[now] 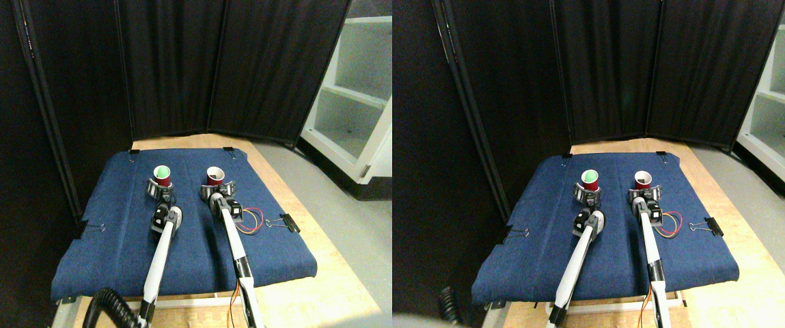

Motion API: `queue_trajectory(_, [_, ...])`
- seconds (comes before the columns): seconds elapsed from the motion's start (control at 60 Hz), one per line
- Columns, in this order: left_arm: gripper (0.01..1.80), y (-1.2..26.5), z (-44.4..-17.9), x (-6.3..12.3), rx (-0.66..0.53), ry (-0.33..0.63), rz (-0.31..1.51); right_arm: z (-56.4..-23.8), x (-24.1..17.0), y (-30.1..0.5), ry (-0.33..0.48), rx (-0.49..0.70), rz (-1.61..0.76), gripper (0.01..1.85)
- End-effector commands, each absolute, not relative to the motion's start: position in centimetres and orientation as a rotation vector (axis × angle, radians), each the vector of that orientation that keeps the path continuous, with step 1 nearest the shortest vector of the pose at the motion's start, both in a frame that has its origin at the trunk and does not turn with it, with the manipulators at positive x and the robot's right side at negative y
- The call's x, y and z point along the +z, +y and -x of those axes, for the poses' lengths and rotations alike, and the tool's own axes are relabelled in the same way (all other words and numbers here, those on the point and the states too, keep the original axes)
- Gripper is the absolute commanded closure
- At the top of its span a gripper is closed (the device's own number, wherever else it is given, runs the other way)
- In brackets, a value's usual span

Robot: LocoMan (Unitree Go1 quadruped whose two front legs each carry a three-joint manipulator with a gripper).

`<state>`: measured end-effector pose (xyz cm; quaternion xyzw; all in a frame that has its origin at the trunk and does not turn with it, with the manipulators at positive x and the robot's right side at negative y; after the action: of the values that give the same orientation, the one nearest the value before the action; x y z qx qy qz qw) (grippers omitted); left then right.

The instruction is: Pour (bimanual)

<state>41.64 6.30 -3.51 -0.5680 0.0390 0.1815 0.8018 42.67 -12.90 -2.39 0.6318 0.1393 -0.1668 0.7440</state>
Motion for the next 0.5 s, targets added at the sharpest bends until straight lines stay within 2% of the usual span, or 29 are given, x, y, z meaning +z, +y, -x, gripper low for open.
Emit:
queue_trajectory(0.017, [0.88, 6.2, -40.6, -5.2, 0.409, 0.153, 1.16, -42.7, -1.2, -12.9, 0.262, -0.307, -1.381, 0.63])
queue_trajectory(0.133, [0.76, 6.2, -40.1, -5.1, 0.393, 0.162, 1.173, -42.3, -1.0, -12.9, 0.256, -0.295, -1.409, 0.65])
queue_trajectory(0.183, [0.65, 6.2, -39.6, -4.9, 0.367, 0.17, 1.158, -41.8, -1.0, -13.1, 0.256, -0.29, -1.412, 0.64])
queue_trajectory(0.283, [0.61, 6.1, -39.0, -4.7, 0.345, 0.183, 1.158, -41.2, -0.9, -13.2, 0.251, -0.289, -1.402, 0.58])
queue_trajectory(0.5, [0.6, 5.3, -37.3, -3.9, 0.311, 0.211, 1.187, -39.5, -0.4, -13.3, 0.227, -0.241, -1.416, 0.67])
